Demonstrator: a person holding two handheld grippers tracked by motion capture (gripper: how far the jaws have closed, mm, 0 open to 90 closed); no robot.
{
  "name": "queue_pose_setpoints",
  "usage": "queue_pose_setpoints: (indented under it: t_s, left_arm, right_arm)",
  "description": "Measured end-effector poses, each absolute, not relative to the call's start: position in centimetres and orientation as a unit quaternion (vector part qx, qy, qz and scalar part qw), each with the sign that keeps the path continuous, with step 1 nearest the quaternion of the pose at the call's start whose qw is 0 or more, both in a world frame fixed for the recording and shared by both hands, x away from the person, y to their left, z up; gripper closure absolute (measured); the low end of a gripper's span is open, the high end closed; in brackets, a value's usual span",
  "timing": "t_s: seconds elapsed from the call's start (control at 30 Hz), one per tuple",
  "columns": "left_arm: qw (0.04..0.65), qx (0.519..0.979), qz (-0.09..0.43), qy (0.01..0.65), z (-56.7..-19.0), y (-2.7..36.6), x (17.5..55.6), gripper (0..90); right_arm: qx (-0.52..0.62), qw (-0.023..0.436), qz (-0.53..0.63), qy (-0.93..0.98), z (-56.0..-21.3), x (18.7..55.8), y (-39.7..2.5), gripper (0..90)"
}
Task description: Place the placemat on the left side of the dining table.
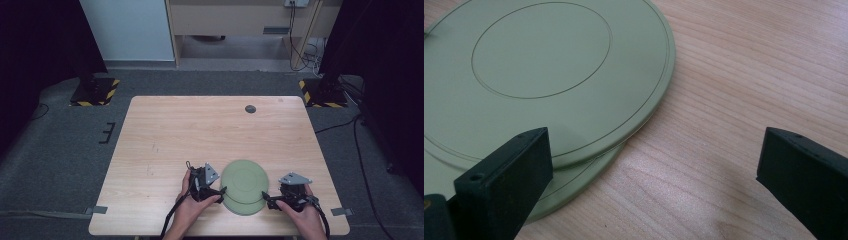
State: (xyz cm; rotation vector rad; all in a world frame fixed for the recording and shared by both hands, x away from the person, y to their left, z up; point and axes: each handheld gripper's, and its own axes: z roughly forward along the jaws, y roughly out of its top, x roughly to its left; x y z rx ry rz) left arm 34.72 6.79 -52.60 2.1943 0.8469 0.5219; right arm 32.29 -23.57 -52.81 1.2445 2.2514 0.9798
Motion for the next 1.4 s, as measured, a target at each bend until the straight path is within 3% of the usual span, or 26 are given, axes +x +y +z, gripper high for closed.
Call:
queue_pose_setpoints:
  t_s: [1.4]
  left_arm:
    - [0.357,0.864,0.175,0.309,-51.0,5.6,36.1,4.2]
  right_arm:
    - [0.441,0.192,0.353,0.802,-52.9,32.7,-23.3,2.2]
